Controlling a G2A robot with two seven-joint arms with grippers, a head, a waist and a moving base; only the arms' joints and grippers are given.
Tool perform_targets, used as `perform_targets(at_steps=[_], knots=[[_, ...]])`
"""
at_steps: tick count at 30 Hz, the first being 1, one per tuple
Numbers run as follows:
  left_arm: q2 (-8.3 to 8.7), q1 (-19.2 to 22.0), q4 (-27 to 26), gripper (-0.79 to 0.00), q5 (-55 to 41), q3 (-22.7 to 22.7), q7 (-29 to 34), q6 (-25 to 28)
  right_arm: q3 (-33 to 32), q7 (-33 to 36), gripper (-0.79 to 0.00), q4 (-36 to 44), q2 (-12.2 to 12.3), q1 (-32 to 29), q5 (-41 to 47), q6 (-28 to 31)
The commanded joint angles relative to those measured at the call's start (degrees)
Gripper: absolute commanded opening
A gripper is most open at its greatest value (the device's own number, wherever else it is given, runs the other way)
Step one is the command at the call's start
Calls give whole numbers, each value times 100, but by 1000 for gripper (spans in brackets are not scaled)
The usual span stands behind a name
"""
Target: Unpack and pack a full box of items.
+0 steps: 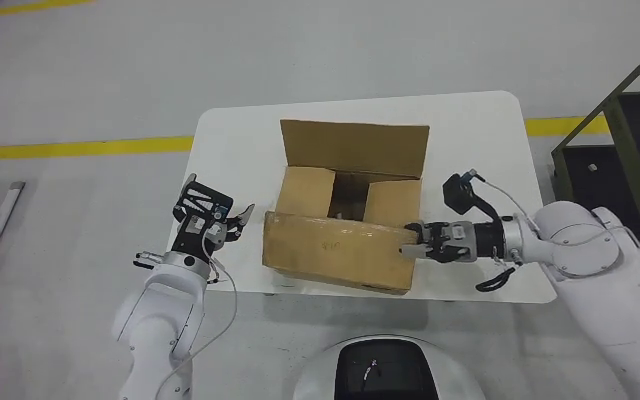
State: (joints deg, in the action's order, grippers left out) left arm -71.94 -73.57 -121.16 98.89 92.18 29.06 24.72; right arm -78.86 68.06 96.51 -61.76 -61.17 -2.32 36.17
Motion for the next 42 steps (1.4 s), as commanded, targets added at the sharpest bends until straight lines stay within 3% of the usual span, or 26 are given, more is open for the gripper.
perform_targets(at_steps=[1,2,5,12,17,27,31,32,33,35,37,39,42], knots=[[0,0,0,0,0,0,0,0,99,15,-548,27,8,24,4,-10],[0,0,0,0,0,0,0,0,165,21,-573,49,11,43,-19,-16],[0,0,0,0,0,0,0,0,320,-20,-785,143,22,140,-324,25],[1,-20,1,0,1,4,-50,-43,191,-952,-785,565,48,222,-1606,388],[29,127,-35,0,247,-81,30,60,0,-1652,-785,1071,89,166,-3171,1043],[82,436,113,0,134,-457,393,953,-102,-2899,-785,1279,124,-409,-3994,1271],[107,418,98,0,-69,-496,506,1292,-139,-3065,-434,1258,150,-502,-3882,1268],[115,412,86,0,-133,-501,527,1402,-146,-3070,-299,1242,157,-523,-3829,1242],[126,409,65,0,-180,-510,550,1552,-150,-3083,-80,1229,163,-536,-3755,1216],[144,411,11,0,-272,-493,566,1705,-163,-3085,-145,1205,177,-550,-3615,1169],[156,418,-38,0,-385,-479,581,1781,-193,-3112,-135,1188,191,-561,-3439,1120],[168,441,-90,0,-451,-473,606,1823,-252,-3175,-46,1151,204,-583,-3199,1040],[189,472,-139,0,-571,-475,609,1947,-415,-3356,-120,1028,224,-586,-2591,906]])
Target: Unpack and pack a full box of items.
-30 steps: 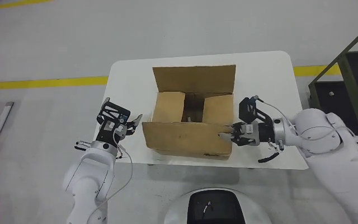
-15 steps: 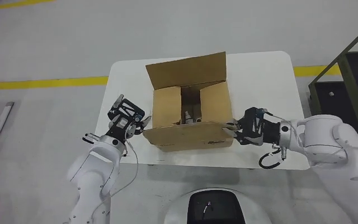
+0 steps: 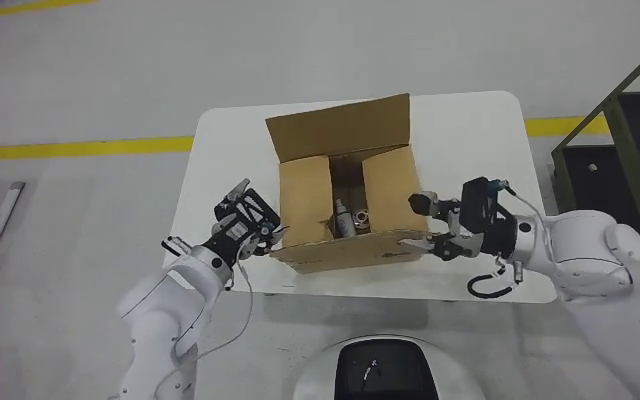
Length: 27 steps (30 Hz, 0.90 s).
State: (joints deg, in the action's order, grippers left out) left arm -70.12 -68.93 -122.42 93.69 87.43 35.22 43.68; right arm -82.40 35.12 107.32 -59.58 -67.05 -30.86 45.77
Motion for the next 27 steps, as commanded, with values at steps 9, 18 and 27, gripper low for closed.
perform_targets(at_steps=[9,18,27], knots=[[106,-54,-229,0,-193,-2,-60,720,-163,21,-785,-363,45,166,1520,-902],[178,-168,-364,0,-414,146,-118,719,981,905,-785,-607,-22,515,1646,-1041],[233,-128,-309,0,-381,248,-55,378,1419,1772,-785,-795,20,627,2155,-427]])
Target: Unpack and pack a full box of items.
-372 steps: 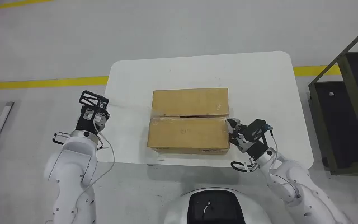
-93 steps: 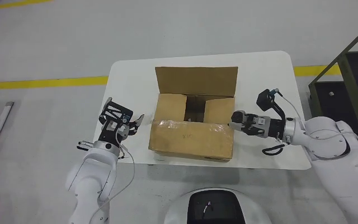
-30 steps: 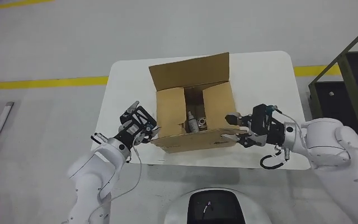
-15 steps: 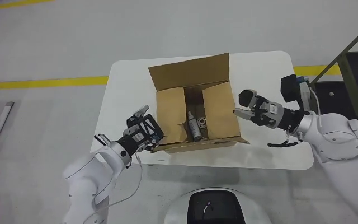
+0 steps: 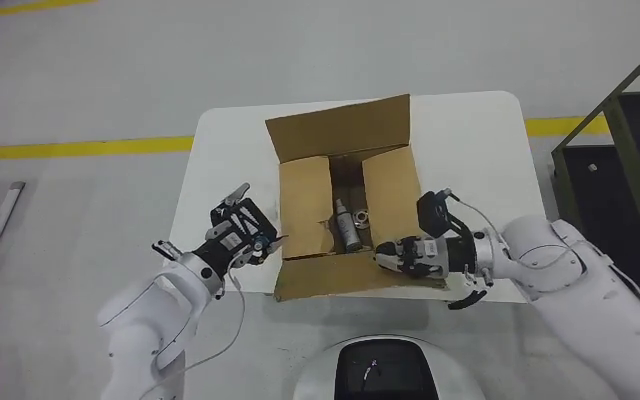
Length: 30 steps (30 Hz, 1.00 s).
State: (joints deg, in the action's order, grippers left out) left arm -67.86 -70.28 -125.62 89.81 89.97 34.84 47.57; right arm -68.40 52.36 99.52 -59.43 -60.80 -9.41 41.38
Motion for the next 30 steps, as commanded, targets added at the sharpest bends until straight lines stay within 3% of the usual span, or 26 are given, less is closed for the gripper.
perform_targets(at_steps=[1,13,17,20,24,27,30], knots=[[13,13,24,0,20,-11,-28,-28,51,106,-785,-24,11,2,-7,29],[66,76,135,0,28,-205,-96,-284,341,-99,-785,-156,15,53,-736,35],[72,121,153,0,-31,-256,-91,-484,-56,-818,-785,-130,38,41,-795,-1],[84,171,148,0,36,-291,-89,-564,-676,-1320,-785,-47,106,-113,-1207,-269],[87,182,156,0,45,-304,-91,-598,-1441,-2037,-785,-164,173,-552,-1842,-1039],[87,182,156,0,45,-304,-91,-598,-1649,-2402,-785,-212,185,-870,-2366,-1601],[87,182,156,0,45,-304,-91,-598,-1550,-2562,-785,-297,164,-1089,-2412,-1789]])
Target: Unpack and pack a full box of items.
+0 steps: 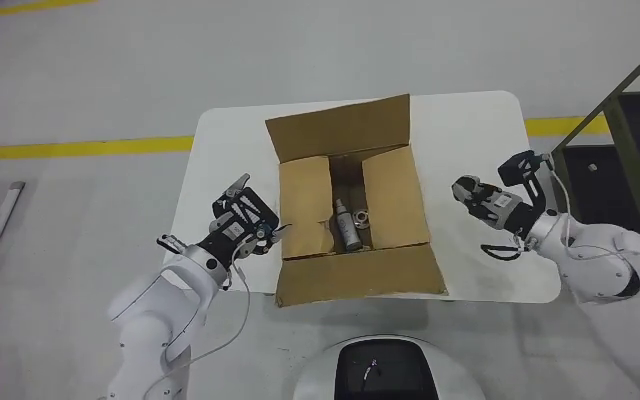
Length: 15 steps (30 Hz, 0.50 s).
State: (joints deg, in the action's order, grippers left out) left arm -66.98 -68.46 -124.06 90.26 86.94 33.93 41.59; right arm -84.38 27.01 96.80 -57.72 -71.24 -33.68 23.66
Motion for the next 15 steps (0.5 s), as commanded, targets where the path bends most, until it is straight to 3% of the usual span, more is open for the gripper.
perform_targets(at_steps=[1,15], knots=[[0,0,0,0,0,0,0,0,128,-1,-785,-32,-12,-84,-42,2],[12,-71,17,0,86,-52,-90,13,992,384,-785,387,-93,-109,102,535]])
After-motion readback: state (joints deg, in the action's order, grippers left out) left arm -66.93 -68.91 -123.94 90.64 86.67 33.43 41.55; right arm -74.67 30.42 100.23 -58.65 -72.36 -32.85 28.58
